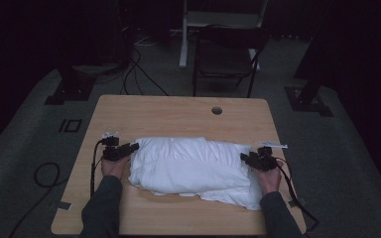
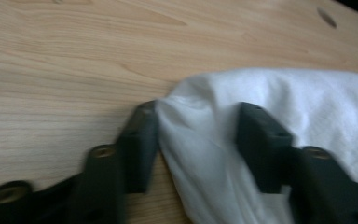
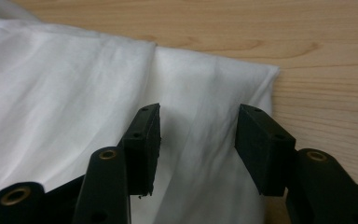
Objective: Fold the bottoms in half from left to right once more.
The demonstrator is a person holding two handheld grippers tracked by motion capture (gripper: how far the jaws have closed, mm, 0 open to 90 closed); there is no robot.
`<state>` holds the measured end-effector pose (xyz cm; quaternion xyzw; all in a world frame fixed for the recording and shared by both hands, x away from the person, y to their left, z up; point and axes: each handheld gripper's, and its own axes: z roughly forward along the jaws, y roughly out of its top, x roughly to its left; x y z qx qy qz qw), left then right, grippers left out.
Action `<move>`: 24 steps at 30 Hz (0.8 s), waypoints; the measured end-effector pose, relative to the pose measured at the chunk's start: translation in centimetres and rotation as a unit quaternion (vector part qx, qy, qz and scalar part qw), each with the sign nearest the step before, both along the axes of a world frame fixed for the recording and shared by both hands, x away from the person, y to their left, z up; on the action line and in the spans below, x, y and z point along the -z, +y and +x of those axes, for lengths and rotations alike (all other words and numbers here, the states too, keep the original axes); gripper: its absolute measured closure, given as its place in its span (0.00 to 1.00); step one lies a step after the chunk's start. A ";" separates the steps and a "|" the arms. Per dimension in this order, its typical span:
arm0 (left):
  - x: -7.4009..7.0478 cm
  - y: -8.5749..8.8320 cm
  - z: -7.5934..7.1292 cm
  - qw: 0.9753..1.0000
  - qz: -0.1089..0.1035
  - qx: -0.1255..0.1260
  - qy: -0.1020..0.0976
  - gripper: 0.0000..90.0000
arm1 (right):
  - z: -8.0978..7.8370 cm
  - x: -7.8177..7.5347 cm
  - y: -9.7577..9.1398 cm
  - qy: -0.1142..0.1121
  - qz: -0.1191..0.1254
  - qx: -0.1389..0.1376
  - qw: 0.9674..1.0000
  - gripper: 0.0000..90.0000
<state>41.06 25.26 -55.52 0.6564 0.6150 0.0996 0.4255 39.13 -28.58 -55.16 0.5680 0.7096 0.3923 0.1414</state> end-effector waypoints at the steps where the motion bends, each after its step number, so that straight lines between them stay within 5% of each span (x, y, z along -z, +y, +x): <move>1: 0.0 -0.3 0.0 1.000 0.003 0.004 0.003 0.73 | 0.1 0.1 0.2 -0.002 0.002 0.002 1.000 0.56; 3: 0.0 -0.7 0.0 1.000 0.024 0.006 0.004 0.89 | 0.4 0.1 0.5 0.000 -0.001 -0.003 1.000 0.72; 6: -0.1 -0.1 -0.5 1.000 0.006 -0.007 -0.005 0.97 | 0.5 0.1 0.8 -0.003 -0.037 0.002 0.999 0.98; 9: -0.9 1.4 -1.5 0.999 -0.017 -0.014 -0.030 0.97 | 0.2 -0.3 0.4 -0.011 -0.059 0.019 0.998 1.00; 15: -2.0 4.3 -3.0 0.996 -0.059 -0.040 -0.050 0.98 | -0.2 -1.6 -1.2 -0.030 -0.045 0.051 0.997 1.00; 16: -2.0 4.8 -3.3 0.996 -0.045 -0.060 -0.047 0.98 | -0.1 -1.8 -1.3 -0.030 -0.052 0.051 0.997 1.00; 17: -2.0 5.5 -3.5 0.994 -0.059 -0.078 -0.047 0.99 | -0.2 -1.9 -1.3 -0.040 -0.099 0.076 0.991 1.00; 18: -1.9 6.1 -3.6 0.992 -0.074 -0.086 -0.048 0.99 | -0.1 -1.9 -1.9 -0.037 -0.087 0.083 0.992 1.00; 19: -1.9 6.0 -3.5 0.993 -0.066 -0.084 -0.047 0.99 | -0.1 -1.9 -2.5 -0.029 -0.054 0.080 0.995 1.00; 22: -2.4 4.8 -3.3 0.993 -0.045 -0.091 -0.056 0.96 | 0.3 -2.0 -1.4 -0.033 -0.073 0.065 0.995 1.00; 24: -2.4 5.0 -3.3 0.992 -0.058 -0.095 -0.059 0.90 | 0.4 -2.1 -0.9 -0.038 -0.070 0.064 0.995 1.00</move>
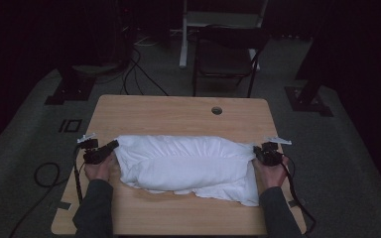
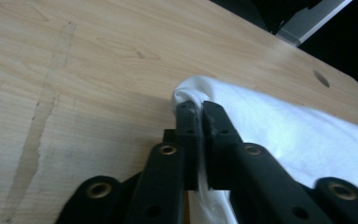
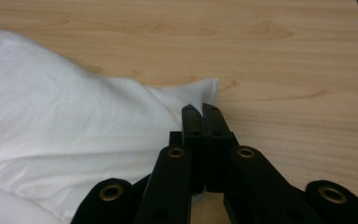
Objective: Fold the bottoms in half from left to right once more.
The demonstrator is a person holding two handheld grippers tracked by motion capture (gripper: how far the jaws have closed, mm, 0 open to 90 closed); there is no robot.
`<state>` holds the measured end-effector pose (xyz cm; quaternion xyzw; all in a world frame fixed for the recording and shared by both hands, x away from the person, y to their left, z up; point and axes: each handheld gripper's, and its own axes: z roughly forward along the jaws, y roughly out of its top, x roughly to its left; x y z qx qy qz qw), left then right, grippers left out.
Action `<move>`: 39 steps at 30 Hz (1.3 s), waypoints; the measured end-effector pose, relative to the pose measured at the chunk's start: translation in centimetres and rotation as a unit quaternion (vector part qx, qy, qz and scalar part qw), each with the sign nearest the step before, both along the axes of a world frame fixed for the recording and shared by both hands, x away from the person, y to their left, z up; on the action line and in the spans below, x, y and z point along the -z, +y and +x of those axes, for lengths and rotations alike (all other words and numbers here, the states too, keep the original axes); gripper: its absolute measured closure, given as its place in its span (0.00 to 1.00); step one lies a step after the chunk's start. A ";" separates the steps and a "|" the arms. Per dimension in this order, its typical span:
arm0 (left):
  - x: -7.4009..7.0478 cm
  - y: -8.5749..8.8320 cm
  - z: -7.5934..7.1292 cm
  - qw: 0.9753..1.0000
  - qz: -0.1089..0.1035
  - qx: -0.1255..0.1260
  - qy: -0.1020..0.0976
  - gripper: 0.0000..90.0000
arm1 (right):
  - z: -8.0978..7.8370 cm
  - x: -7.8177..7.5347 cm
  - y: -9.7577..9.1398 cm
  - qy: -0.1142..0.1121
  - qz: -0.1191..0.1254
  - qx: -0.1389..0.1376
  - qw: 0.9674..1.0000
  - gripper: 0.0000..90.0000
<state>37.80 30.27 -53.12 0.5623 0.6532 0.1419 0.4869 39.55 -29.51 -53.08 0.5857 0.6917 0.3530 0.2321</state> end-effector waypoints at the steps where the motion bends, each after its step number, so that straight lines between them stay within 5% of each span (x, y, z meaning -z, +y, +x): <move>1: 0.0 0.1 0.0 1.000 -0.007 0.003 0.000 0.84 | 0.1 0.0 -0.1 -0.004 0.021 -0.009 1.000 0.99; 5: 0.2 -0.7 0.4 1.000 -0.002 0.016 0.003 0.80 | 0.7 0.4 0.6 0.022 0.077 -0.049 0.996 0.62; 6: 0.2 -1.0 0.5 1.000 0.001 0.016 0.006 0.80 | 0.9 0.7 1.1 0.032 0.069 -0.053 0.996 0.54; 8: 0.4 -1.4 0.7 1.000 0.004 0.020 0.010 0.87 | 1.0 1.6 2.3 0.054 0.047 -0.071 0.995 0.62; 10: 0.5 -1.5 0.5 1.000 0.008 0.014 0.010 0.98 | 0.5 1.8 3.3 0.040 -0.006 -0.073 0.997 0.97; 13: 0.2 0.0 -0.2 1.000 -0.012 -0.011 -0.003 1.00 | 0.1 1.3 3.1 0.028 -0.045 -0.038 0.998 0.99; 14: 0.1 0.9 -0.4 0.999 -0.031 -0.015 -0.006 1.00 | -0.1 1.0 2.6 0.022 -0.047 -0.025 0.998 0.99; 15: 0.0 1.4 -0.6 0.999 -0.034 -0.023 -0.004 1.00 | -0.3 0.5 2.1 0.013 -0.052 -0.009 0.999 0.99; 17: -0.2 1.6 -0.7 0.999 -0.013 -0.035 0.000 1.00 | -0.3 -0.3 0.9 0.011 -0.017 -0.005 1.000 0.99; 21: 0.3 1.8 -0.5 0.998 -0.037 -0.053 0.014 0.99 | -0.3 -0.8 0.4 0.014 -0.012 0.008 1.000 0.99; 23: 0.3 1.2 -0.4 0.999 -0.022 -0.036 0.026 0.81 | 0.0 -0.2 1.1 0.030 -0.022 -0.023 0.999 0.92; 24: 0.2 1.0 -0.6 0.999 -0.027 -0.030 0.029 0.71 | 0.0 -0.1 1.4 0.030 -0.023 -0.027 0.999 0.79; 26: -0.2 0.4 -1.2 0.999 -0.014 -0.029 0.026 0.54 | -0.3 -0.5 1.5 0.016 0.005 -0.034 0.999 0.62; 28: -0.7 -0.4 -1.9 0.999 0.001 -0.024 0.023 0.40 | -0.9 -1.5 2.0 -0.007 0.001 -0.032 0.999 0.50; 33: -1.3 -3.0 -3.8 1.000 0.007 0.018 0.017 0.29 | -2.6 -4.2 4.6 -0.063 -0.001 -0.064 0.996 0.44; 39: 0.1 -5.4 -4.4 0.996 0.060 0.025 0.057 0.17 | -3.5 -4.2 9.9 -0.061 0.004 -0.166 0.984 0.44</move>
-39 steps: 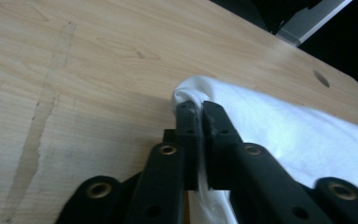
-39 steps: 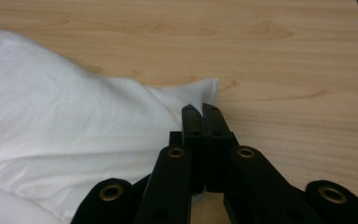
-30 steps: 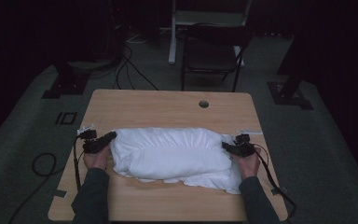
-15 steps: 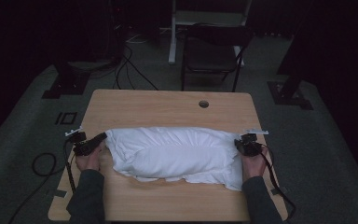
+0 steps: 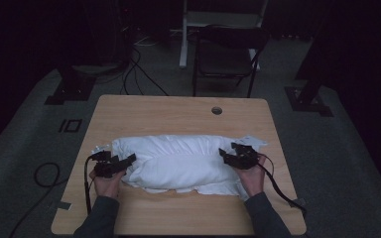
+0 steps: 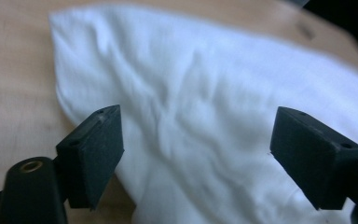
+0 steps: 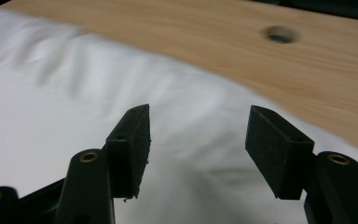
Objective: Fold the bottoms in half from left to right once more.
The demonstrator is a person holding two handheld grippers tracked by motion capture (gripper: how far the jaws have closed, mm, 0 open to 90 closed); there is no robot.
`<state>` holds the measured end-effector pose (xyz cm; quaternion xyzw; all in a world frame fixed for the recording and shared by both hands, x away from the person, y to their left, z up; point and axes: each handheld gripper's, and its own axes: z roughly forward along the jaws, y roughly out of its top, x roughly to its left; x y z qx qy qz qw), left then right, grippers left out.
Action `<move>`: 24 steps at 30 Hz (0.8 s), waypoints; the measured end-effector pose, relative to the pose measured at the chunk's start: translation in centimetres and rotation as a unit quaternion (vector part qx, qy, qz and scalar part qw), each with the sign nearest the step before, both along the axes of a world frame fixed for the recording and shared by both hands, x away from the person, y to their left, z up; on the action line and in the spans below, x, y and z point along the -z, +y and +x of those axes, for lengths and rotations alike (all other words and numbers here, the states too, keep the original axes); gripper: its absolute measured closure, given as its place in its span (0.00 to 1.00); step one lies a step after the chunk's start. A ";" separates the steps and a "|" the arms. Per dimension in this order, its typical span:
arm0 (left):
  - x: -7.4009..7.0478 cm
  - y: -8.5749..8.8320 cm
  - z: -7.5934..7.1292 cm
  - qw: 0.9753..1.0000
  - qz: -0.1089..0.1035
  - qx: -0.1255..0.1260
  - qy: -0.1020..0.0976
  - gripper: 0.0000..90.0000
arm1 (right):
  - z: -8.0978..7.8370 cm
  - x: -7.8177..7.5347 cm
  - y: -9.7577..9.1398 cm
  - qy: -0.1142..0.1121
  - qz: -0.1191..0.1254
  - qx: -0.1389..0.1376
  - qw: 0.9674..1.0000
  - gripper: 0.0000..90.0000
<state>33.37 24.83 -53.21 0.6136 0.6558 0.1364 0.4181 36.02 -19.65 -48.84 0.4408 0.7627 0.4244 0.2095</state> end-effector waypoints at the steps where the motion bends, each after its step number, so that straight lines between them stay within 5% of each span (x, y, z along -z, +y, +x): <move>1: 0.4 0.0 0.0 1.000 0.000 -0.004 0.007 0.16 | -0.1 0.2 0.8 0.001 -0.001 -0.012 1.000 0.44; 4: 1.6 0.2 0.2 0.999 0.007 -0.019 0.032 0.15 | -0.2 0.7 2.6 0.007 -0.003 -0.035 0.999 0.45; 9: 1.8 -0.2 0.1 1.000 0.017 -0.002 0.019 0.22 | -0.2 1.0 4.5 0.014 -0.002 -0.061 0.998 0.46; 12: 2.1 -0.6 0.1 0.999 -0.005 0.037 0.013 0.44 | -0.2 1.3 5.1 0.015 -0.003 -0.069 0.997 0.46; 17: 2.8 -0.3 0.7 0.997 -0.050 0.058 0.026 0.89 | -0.3 2.2 6.1 0.026 -0.018 -0.087 0.996 0.48; 24: 0.1 1.9 0.6 0.993 -0.099 0.061 -0.033 0.95 | 0.1 3.4 7.0 0.040 -0.033 -0.101 0.994 0.51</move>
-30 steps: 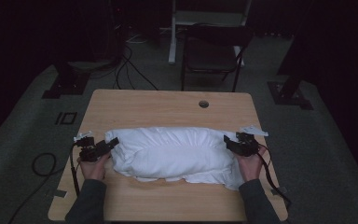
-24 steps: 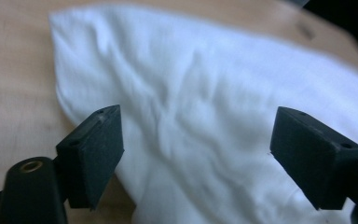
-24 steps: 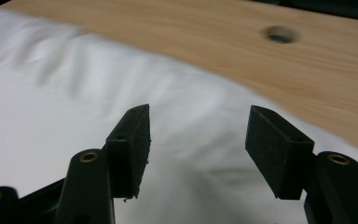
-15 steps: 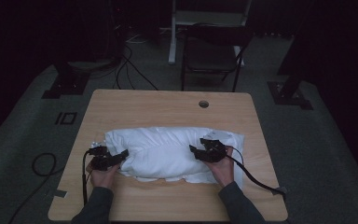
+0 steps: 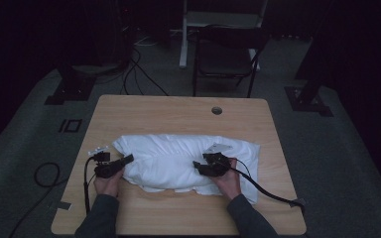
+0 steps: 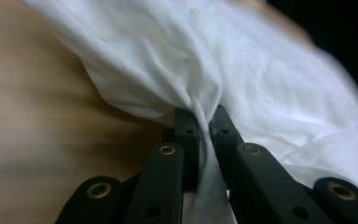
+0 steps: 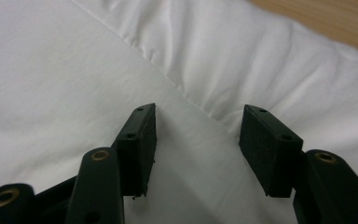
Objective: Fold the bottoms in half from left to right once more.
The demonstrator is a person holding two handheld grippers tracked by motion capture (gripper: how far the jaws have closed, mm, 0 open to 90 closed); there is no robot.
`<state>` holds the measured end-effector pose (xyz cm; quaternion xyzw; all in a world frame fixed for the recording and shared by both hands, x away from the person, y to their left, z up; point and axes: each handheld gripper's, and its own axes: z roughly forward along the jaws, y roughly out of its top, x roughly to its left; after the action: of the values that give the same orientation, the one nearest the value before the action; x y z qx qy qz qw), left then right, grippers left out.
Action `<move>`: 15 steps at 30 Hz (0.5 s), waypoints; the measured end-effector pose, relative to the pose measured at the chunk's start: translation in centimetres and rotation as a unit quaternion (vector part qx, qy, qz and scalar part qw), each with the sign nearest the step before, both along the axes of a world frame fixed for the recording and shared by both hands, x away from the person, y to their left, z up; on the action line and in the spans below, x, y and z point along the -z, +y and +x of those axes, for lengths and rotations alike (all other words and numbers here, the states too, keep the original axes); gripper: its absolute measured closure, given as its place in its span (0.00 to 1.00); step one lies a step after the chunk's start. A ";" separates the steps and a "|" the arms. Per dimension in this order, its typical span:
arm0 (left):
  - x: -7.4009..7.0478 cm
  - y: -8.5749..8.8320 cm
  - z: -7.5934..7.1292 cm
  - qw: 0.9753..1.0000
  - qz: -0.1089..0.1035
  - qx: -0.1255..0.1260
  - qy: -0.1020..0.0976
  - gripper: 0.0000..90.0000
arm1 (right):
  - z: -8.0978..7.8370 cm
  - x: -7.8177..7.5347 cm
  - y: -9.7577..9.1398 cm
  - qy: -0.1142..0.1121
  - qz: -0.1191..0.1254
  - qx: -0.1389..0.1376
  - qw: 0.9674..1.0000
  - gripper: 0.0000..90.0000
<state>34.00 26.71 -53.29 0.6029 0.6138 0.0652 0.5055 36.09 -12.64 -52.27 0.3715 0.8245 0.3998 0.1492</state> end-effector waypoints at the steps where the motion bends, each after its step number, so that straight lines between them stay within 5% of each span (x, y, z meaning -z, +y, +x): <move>1: -0.6 0.2 0.0 1.000 -0.005 -0.001 -0.008 0.95 | -0.1 -0.2 0.1 -0.003 0.005 -0.001 1.000 0.51; 6: -2.8 0.3 -0.1 0.999 -0.006 0.003 -0.034 0.95 | -0.1 -0.6 0.4 -0.013 0.038 0.002 0.999 0.55; 9: -3.6 -0.1 -0.2 0.999 -0.007 0.012 -0.043 0.95 | -0.3 -0.3 1.8 -0.015 0.035 -0.019 0.999 0.57; 13: -4.7 -0.6 -0.4 0.998 -0.017 0.025 -0.056 0.95 | -0.6 -0.8 4.1 -0.042 -0.009 -0.038 0.998 0.65; 15: -5.7 -1.3 -0.6 0.996 -0.030 0.040 -0.071 0.95 | 0.0 0.1 5.0 -0.009 -0.034 -0.048 0.998 0.70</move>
<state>33.38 25.46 -47.57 0.6056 0.5532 0.0693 0.5678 36.08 -7.59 -52.42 0.3225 0.8533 0.3813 0.1500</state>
